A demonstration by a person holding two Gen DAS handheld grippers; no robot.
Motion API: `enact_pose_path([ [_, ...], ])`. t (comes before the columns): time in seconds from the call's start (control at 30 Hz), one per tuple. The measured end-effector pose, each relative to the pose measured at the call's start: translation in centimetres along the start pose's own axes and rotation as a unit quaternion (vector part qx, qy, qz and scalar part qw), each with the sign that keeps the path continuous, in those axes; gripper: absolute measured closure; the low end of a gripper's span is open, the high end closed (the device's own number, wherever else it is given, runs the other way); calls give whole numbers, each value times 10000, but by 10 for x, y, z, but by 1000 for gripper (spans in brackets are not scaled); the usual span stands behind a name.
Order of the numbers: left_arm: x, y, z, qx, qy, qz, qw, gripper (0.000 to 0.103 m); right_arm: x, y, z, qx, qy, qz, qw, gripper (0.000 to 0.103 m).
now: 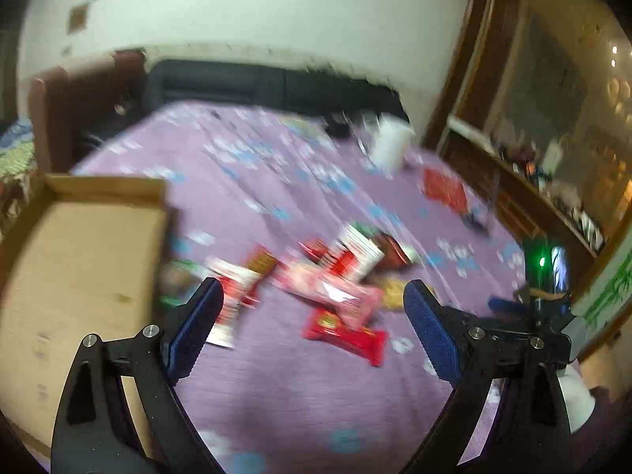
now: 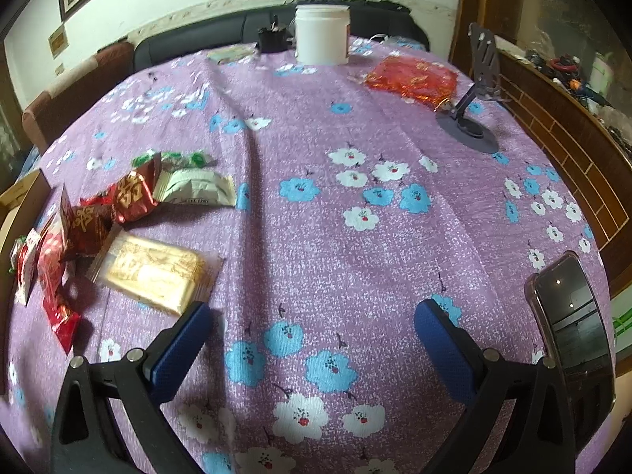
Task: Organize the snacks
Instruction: 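Grasp the red figure-print snack with the right tool while the left tool approaches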
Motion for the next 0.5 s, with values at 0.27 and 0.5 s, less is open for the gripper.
enact_pose_path([
  [0.27, 41, 51, -11, 157, 754, -881, 9931, 9, 14, 3, -8, -2, 118, -104, 9999, 0],
  [0.5, 44, 56, -18, 226, 738, -880, 9931, 9, 28, 15, -43, -247, -203, -294, 9991, 5],
])
Point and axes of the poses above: each gripper's, at about its wrist camera, not at the fingertips, and z roughly the way its jaws point, y to its left, x to its underside, the point moved 9 cm from there along z, roughly the way its jaws point, and after that the axes turned 4 degrees about z, right-handed, at the moved point
